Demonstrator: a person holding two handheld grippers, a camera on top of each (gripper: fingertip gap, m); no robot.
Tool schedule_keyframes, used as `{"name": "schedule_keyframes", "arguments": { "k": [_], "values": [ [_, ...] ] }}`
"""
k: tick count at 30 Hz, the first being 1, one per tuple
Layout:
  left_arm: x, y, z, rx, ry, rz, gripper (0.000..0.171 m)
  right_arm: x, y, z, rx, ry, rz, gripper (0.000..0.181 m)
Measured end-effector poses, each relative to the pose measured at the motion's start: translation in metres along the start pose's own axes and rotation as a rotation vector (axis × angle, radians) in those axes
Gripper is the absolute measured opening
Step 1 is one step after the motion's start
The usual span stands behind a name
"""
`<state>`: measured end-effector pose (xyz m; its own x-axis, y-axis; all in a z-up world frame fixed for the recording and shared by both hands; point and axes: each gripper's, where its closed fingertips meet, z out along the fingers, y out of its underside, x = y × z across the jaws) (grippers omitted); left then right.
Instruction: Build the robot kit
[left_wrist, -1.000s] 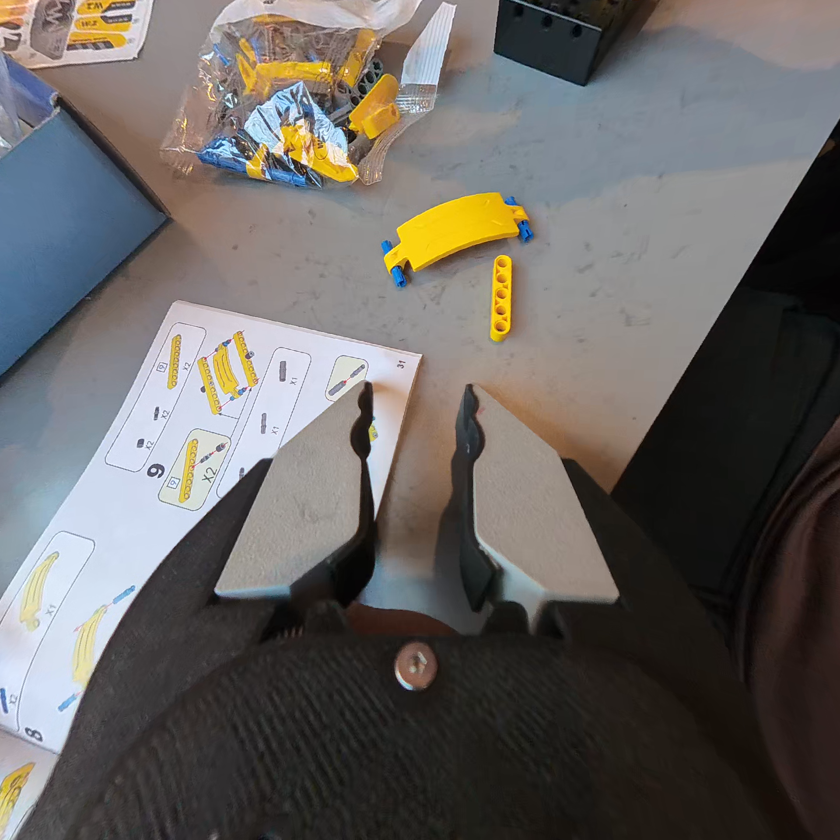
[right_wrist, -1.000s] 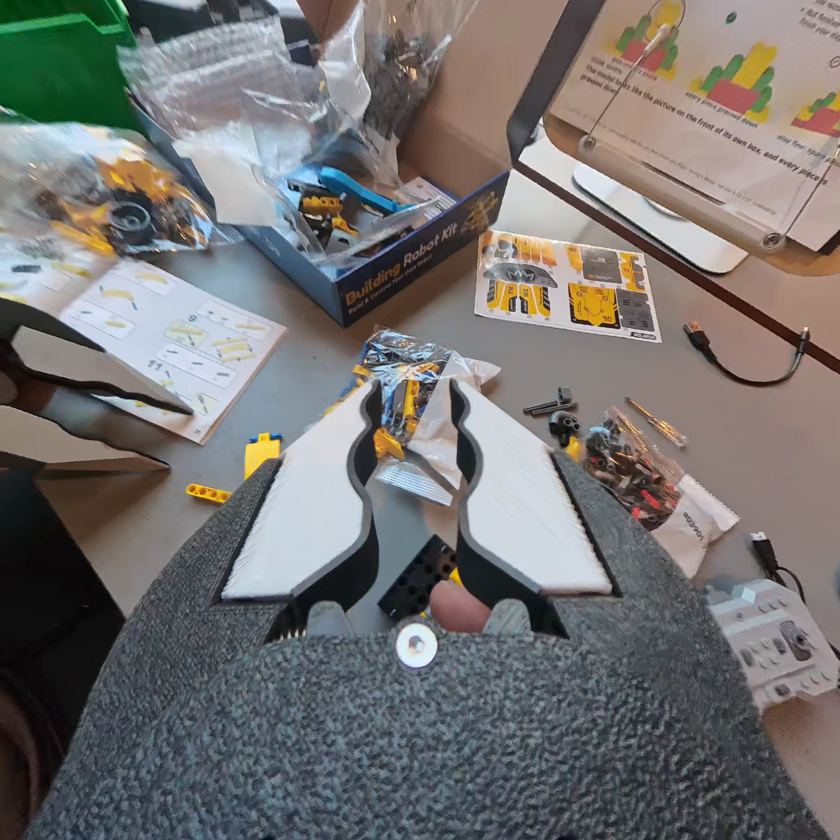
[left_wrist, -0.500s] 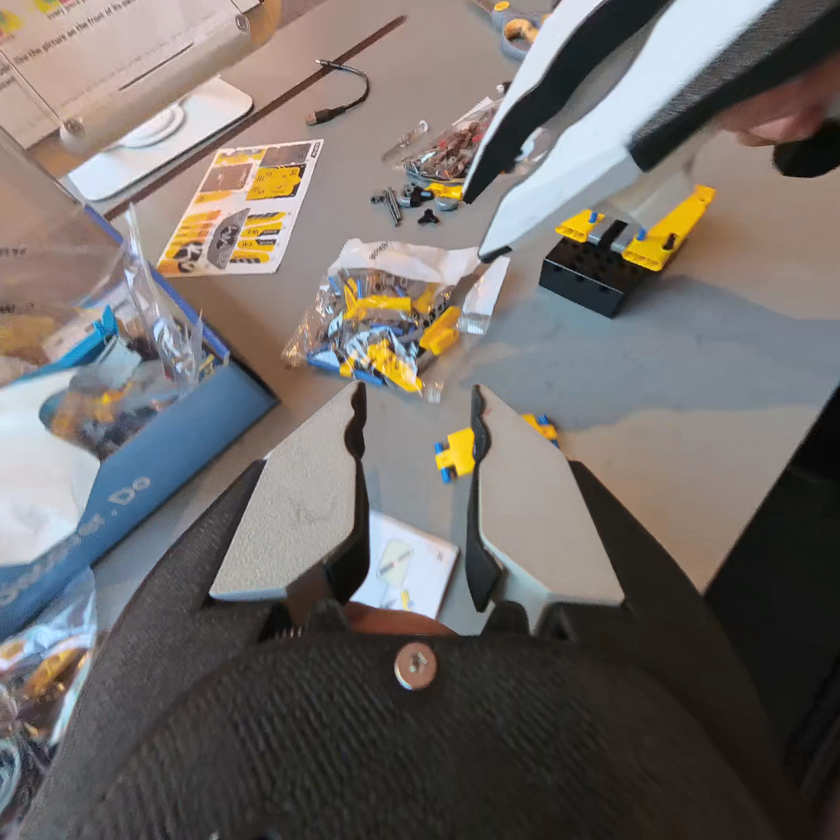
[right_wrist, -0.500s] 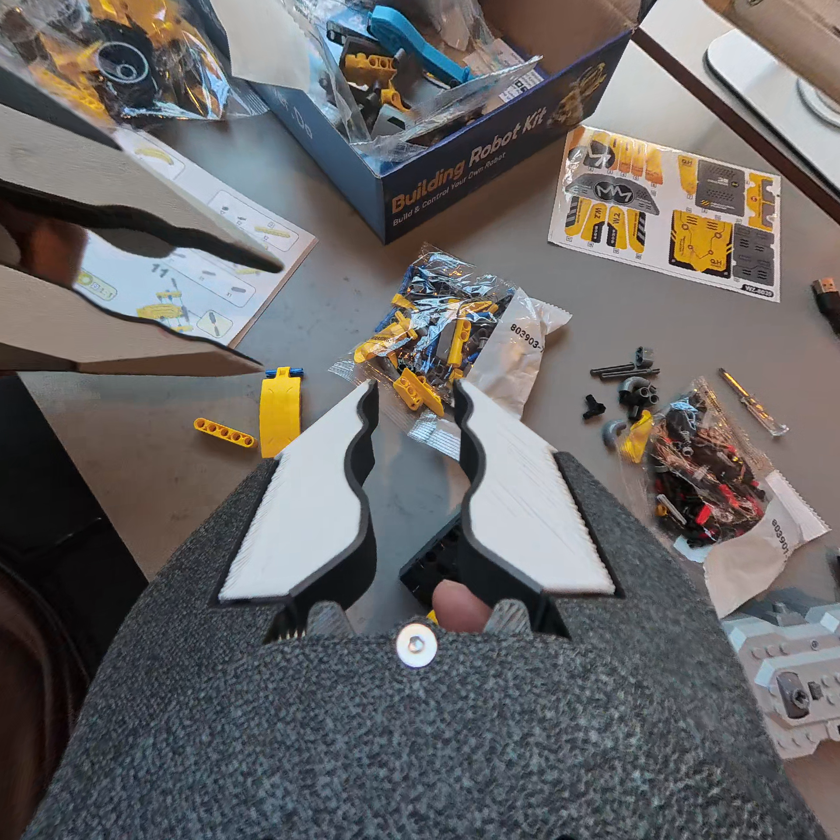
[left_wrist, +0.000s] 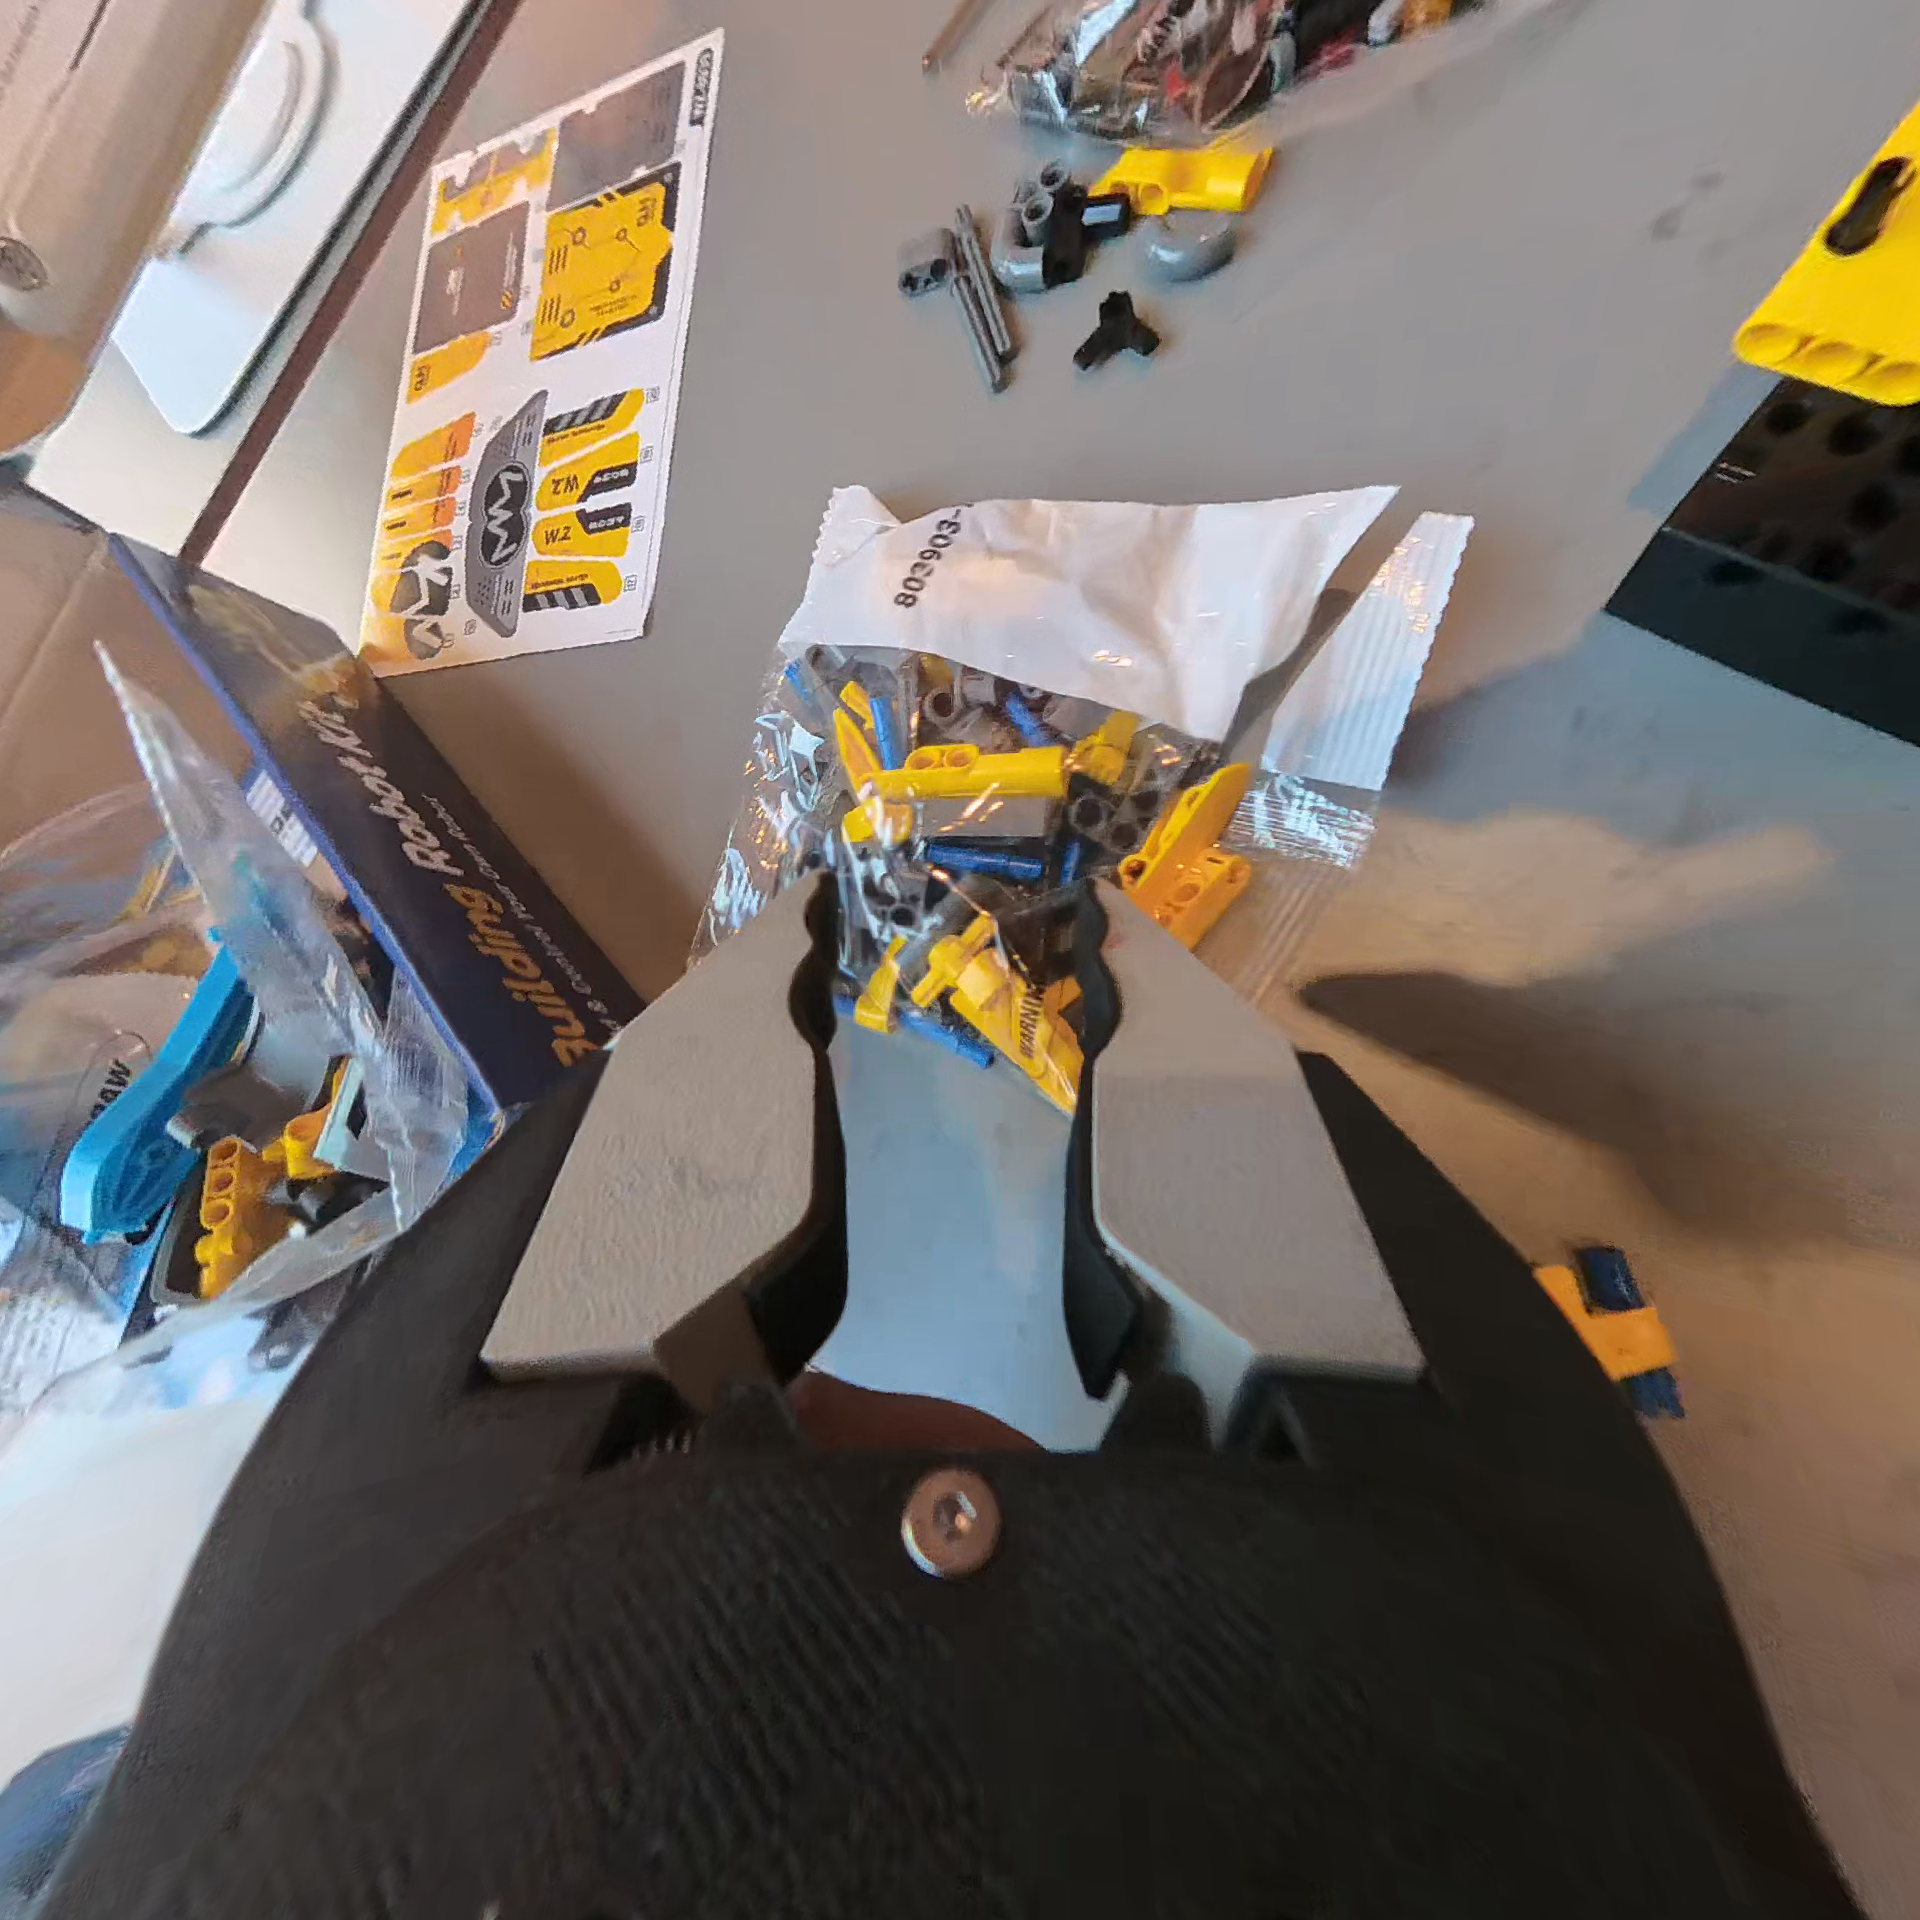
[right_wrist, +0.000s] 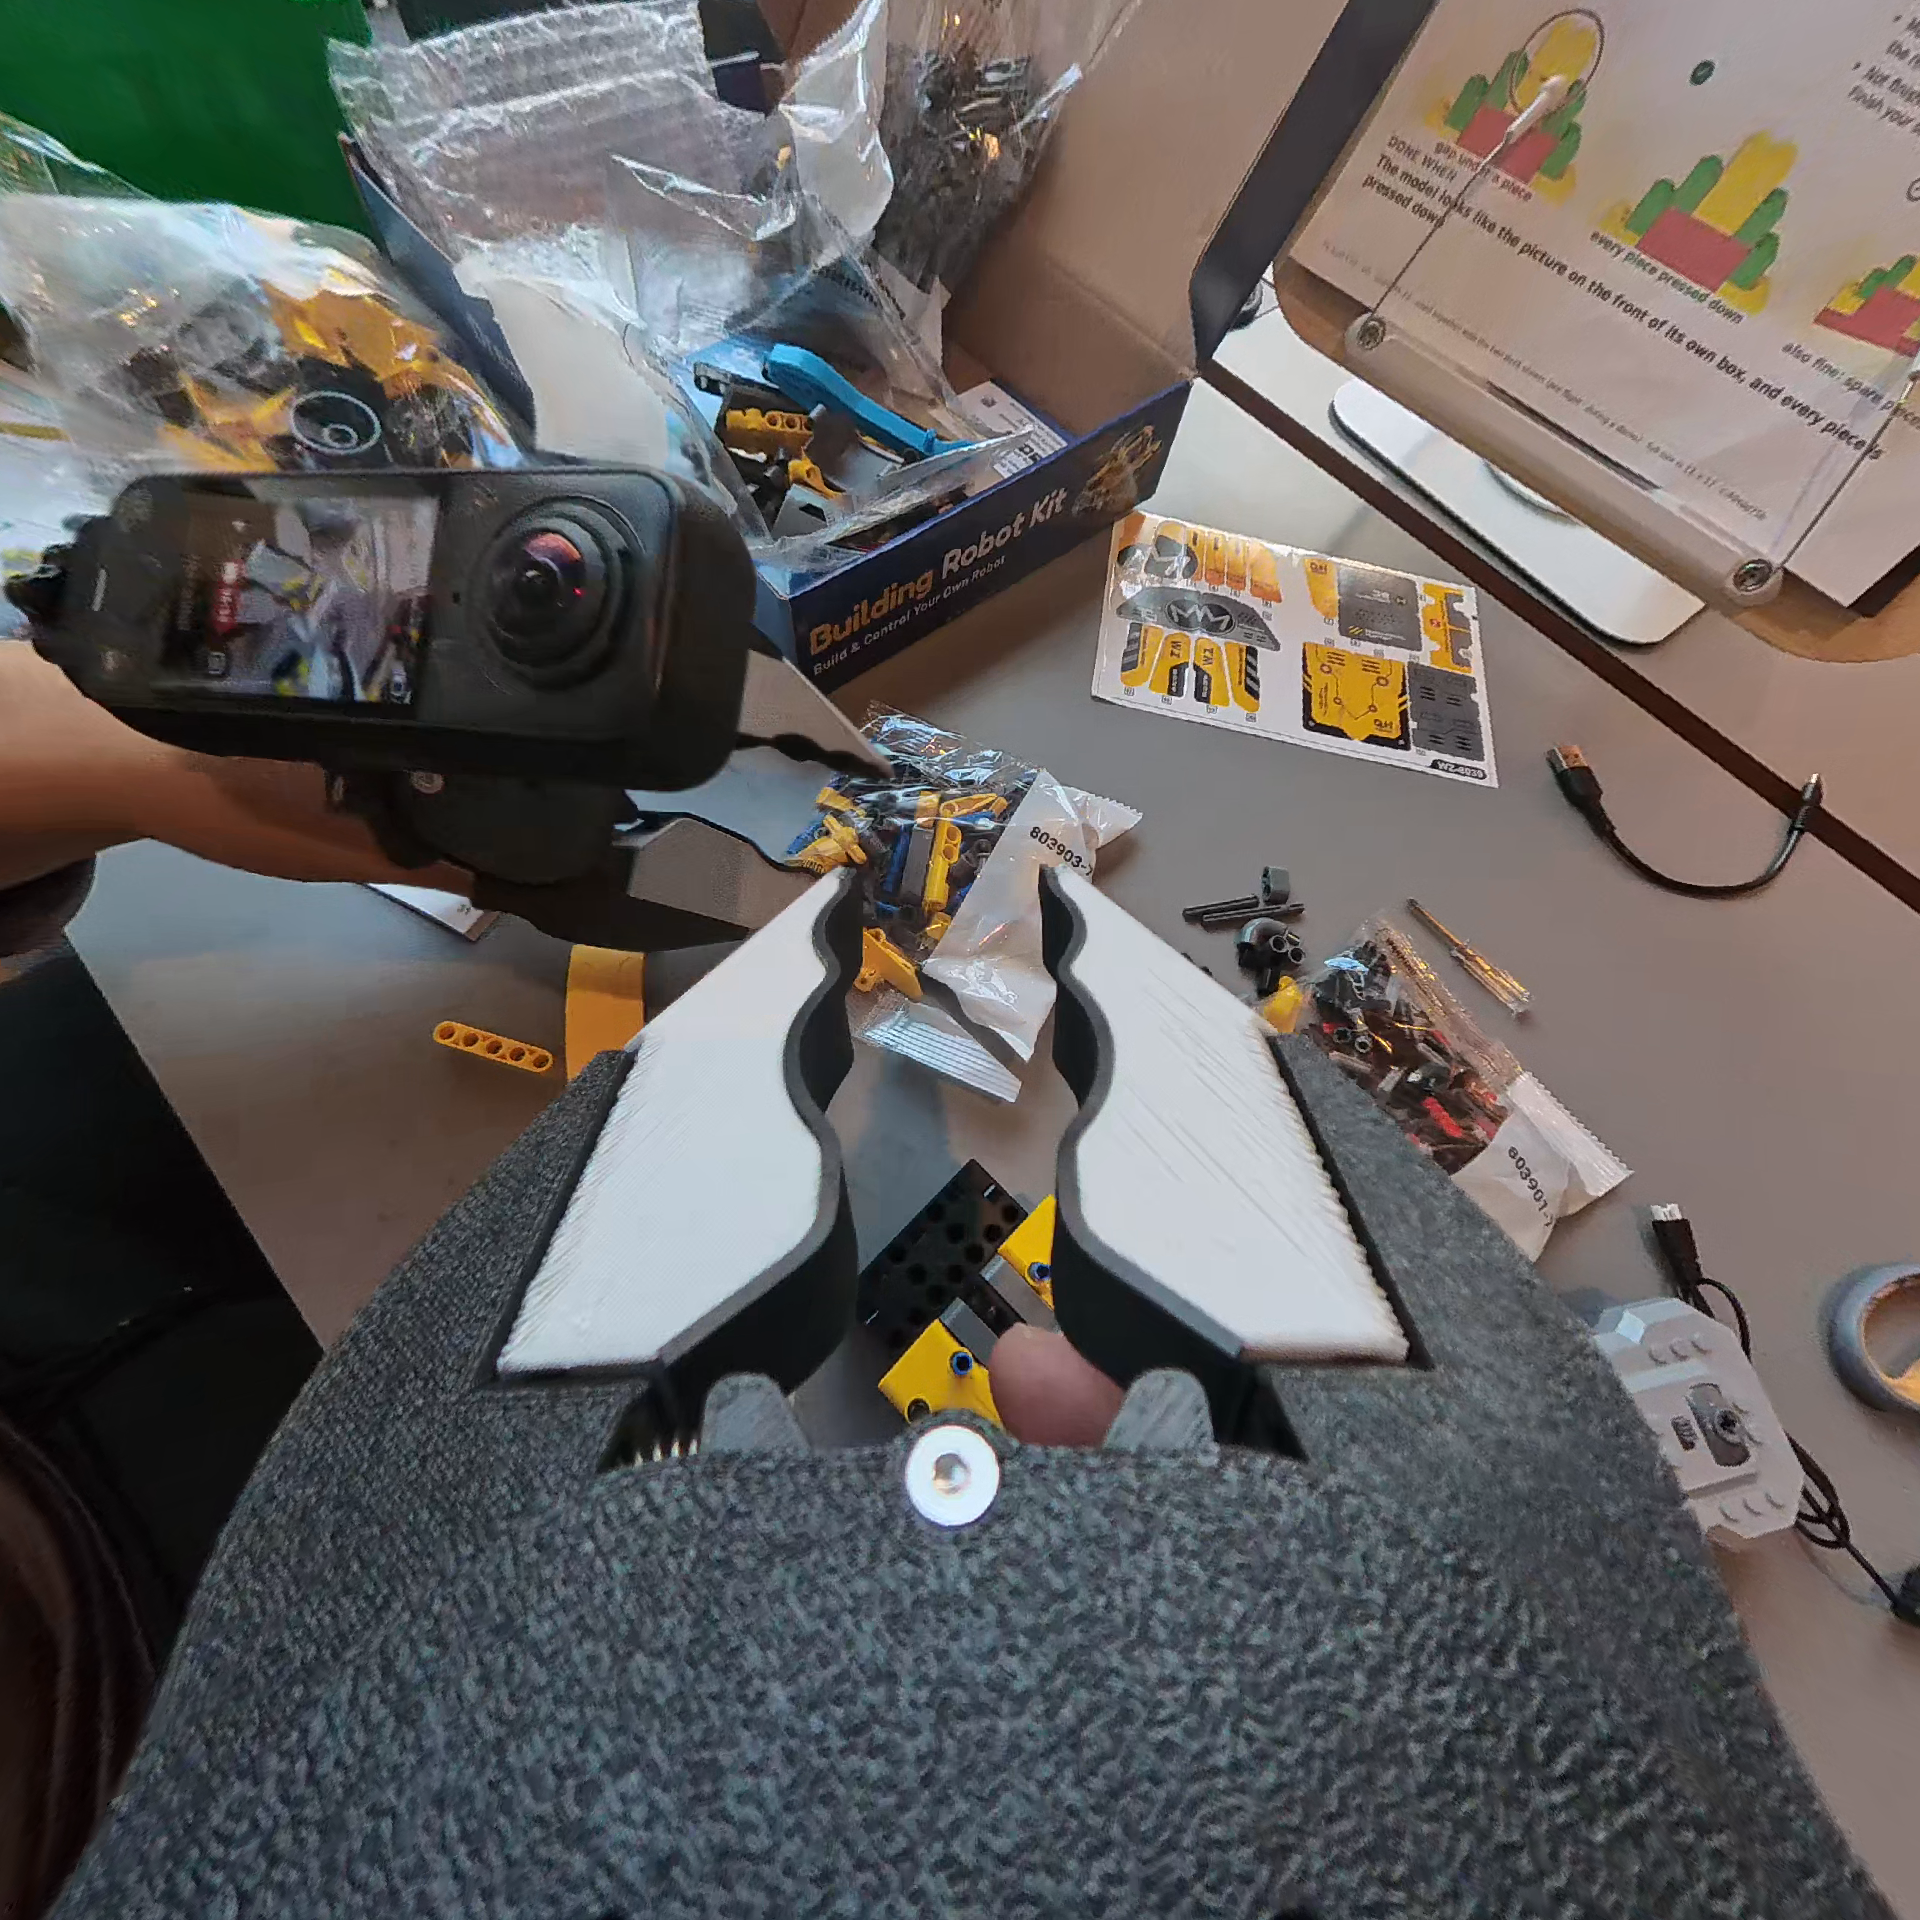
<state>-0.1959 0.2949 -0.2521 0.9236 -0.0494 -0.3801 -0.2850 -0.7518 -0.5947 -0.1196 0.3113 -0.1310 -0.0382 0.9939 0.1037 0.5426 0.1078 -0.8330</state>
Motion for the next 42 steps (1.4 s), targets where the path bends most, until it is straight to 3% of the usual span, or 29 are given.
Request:
{"name": "schedule_keyframes", "arguments": {
  "k": [8, 24, 33, 42],
  "values": [
    [-0.004, -0.006, -0.001, -0.001, 0.029, -0.023, 0.001, 0.003, 0.002, -0.003, -0.006, -0.013, -0.001, 0.034],
    [-0.001, -0.013, -0.039, 0.020, 0.254, -0.347, 0.000, -0.024, 0.043, 0.026, -0.206, -0.113, -0.082, 0.033],
    [0.013, 0.005, -0.069, 0.141, 0.312, -0.500, 0.000, -0.056, 0.073, 0.050, -0.352, -0.165, -0.189, 0.022],
    [0.017, 0.024, -0.083, 0.227, 0.312, -0.585, 0.000, -0.056, 0.072, 0.055, -0.355, -0.144, -0.184, 0.019]
  ]
}}
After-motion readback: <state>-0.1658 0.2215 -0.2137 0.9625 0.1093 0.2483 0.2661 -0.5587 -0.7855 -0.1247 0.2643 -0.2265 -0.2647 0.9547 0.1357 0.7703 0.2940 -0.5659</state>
